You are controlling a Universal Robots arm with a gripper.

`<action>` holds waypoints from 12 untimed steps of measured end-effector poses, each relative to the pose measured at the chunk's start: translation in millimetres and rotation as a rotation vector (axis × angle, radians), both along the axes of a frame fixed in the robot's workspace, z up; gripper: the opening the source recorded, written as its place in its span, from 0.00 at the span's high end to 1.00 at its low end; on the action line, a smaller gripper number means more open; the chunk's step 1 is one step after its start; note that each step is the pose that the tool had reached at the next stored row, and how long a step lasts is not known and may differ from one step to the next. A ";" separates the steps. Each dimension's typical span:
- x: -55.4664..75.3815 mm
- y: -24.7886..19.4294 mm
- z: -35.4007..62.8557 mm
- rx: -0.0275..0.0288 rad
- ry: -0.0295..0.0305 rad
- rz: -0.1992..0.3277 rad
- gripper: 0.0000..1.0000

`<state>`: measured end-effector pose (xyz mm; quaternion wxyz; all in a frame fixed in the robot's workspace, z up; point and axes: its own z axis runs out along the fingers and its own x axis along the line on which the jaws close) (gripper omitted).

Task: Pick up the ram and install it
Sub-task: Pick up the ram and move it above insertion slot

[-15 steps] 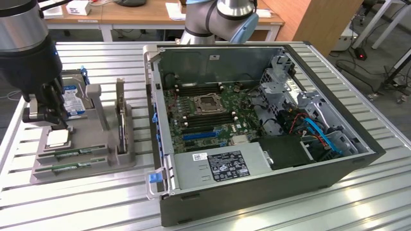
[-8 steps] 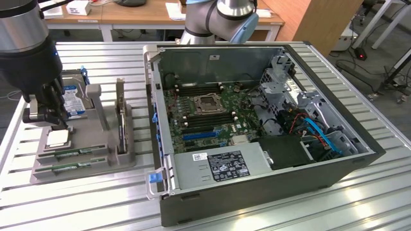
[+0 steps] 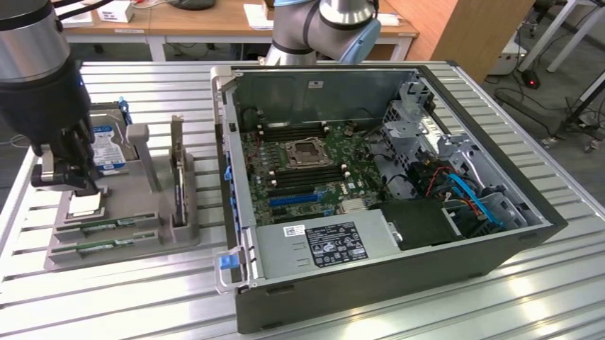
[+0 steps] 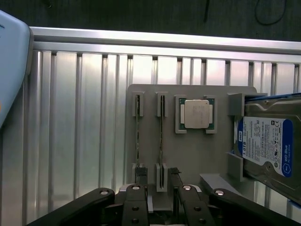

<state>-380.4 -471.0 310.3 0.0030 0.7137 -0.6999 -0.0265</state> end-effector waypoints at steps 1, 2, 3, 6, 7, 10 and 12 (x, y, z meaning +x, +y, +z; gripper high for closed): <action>0.0 -1.2 0.0 0.0000 0.0000 0.000 0.70; 0.0 -2.3 0.0 0.0000 0.0000 0.000 0.70; -0.1 -2.7 0.0 0.0000 0.0001 0.000 0.70; 0.0 -2.7 0.0 0.0000 0.0000 0.000 0.70; 0.0 -2.7 0.0 0.0000 0.0000 0.000 0.70; 0.0 -2.8 -0.6 0.0001 -0.0001 0.000 0.70; -0.1 -2.8 -2.4 0.0000 0.0000 0.000 0.70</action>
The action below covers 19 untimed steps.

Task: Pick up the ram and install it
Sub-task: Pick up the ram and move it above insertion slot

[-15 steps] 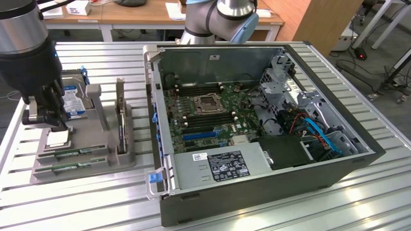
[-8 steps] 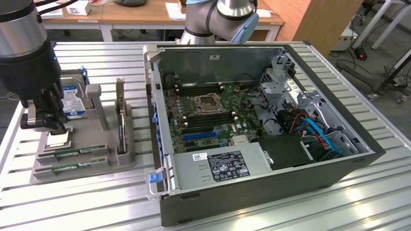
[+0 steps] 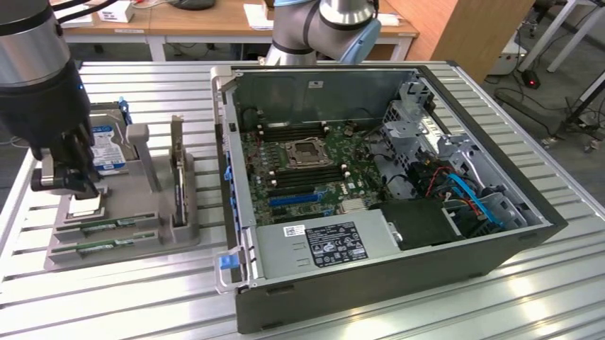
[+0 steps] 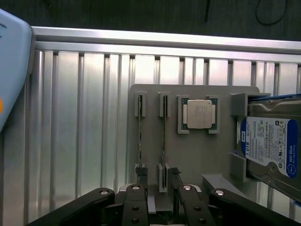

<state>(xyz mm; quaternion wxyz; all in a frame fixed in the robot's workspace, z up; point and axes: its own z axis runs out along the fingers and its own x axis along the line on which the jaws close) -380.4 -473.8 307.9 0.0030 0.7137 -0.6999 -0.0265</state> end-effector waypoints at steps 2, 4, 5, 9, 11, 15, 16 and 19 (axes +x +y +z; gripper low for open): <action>0.0 0.0 -2.0 0.0000 0.0001 0.000 0.70; 0.0 0.0 -4.1 -0.0001 0.0002 0.000 0.70; 0.0 0.0 -5.1 -0.0001 0.0005 0.000 0.70; 0.0 0.0 -8.7 -0.0006 0.0011 0.000 0.70; 0.0 0.0 -10.5 -0.0009 0.0012 0.000 0.70; 0.0 0.0 -11.2 -0.0010 0.0013 0.000 0.70; 0.0 -0.3 -11.2 -0.0010 0.0013 0.000 0.70; 0.0 -3.3 -11.2 -0.0010 0.0012 0.000 0.70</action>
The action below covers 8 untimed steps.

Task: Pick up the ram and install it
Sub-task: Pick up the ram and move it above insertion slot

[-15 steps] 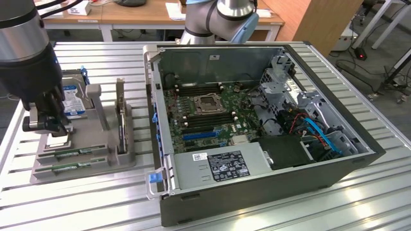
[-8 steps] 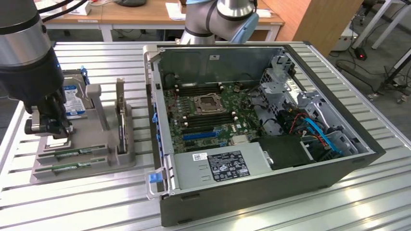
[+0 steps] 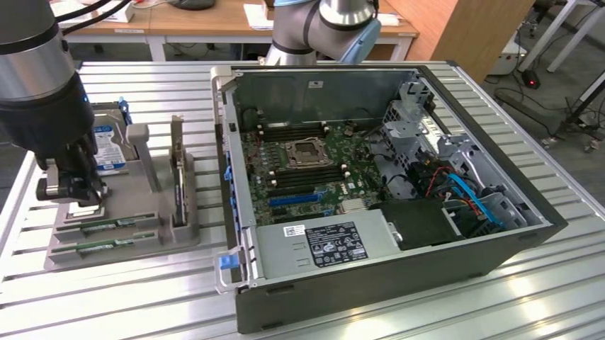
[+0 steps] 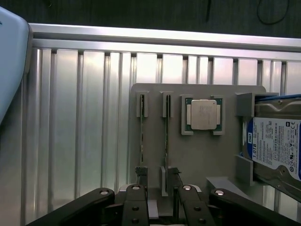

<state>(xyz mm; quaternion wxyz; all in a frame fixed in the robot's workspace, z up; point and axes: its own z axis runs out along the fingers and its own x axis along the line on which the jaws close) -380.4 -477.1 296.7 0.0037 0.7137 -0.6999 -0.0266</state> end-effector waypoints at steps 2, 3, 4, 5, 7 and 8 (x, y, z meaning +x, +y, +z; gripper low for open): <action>0.0 -3.1 0.0 0.0000 0.0001 0.000 0.70; 0.0 -4.7 0.0 0.0000 0.0001 0.000 0.70; 0.0 -6.2 0.0 0.0000 0.0001 0.000 0.70; 0.0 -7.0 0.0 0.0000 0.0000 0.000 0.70; 0.0 -7.0 0.0 0.0000 0.0000 0.000 0.70; 0.0 -7.0 0.0 0.0001 0.0000 0.000 0.70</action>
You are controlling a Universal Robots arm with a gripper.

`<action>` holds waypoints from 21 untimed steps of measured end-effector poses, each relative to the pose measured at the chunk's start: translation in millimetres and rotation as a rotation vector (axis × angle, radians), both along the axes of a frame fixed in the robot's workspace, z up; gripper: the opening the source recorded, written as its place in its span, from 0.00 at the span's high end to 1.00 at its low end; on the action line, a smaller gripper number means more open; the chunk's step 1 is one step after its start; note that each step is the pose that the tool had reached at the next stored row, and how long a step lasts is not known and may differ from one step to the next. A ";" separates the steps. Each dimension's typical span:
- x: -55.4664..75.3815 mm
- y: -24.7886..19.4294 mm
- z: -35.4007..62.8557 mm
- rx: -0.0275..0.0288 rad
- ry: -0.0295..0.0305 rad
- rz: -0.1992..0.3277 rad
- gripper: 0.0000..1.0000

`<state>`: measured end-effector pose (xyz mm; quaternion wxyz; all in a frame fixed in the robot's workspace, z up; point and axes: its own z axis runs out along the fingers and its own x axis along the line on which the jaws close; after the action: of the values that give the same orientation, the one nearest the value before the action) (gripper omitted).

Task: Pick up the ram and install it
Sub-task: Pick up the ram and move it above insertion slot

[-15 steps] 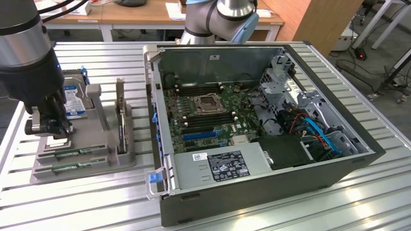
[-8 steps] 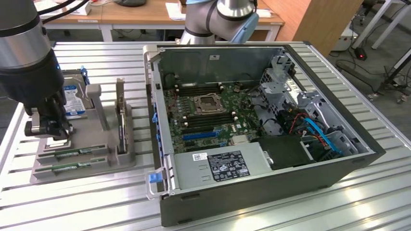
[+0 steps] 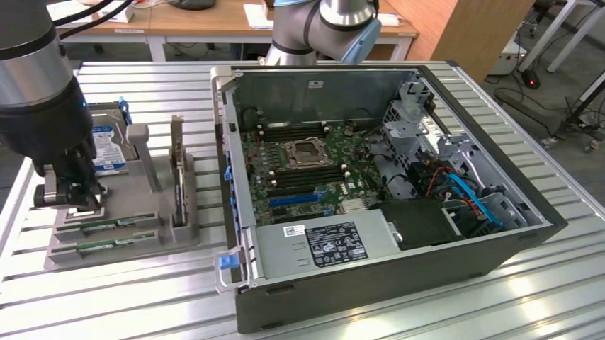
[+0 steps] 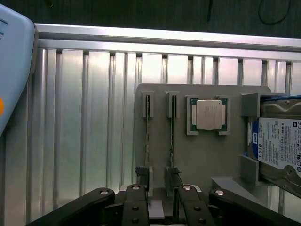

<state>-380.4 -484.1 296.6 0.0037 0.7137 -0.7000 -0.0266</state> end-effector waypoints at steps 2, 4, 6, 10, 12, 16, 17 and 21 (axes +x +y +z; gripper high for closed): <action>0.0 0.0 0.0 0.0000 0.0000 0.000 0.70; 0.0 -0.1 -1.6 0.0001 -0.0001 0.000 0.70; 0.0 -0.1 -4.2 -0.0001 0.0001 0.000 0.70; 0.0 -0.1 -9.3 0.0000 0.0000 0.000 0.70; 0.0 -0.1 -12.3 0.0000 0.0000 0.000 0.70; 0.0 -0.1 -18.4 0.0001 0.0000 0.000 0.70; 0.0 -0.1 -19.8 0.0000 0.0001 0.000 0.70; 0.0 -0.1 -24.2 0.0000 0.0000 0.000 0.70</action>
<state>-380.4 -484.2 272.5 0.0037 0.7137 -0.6999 -0.0266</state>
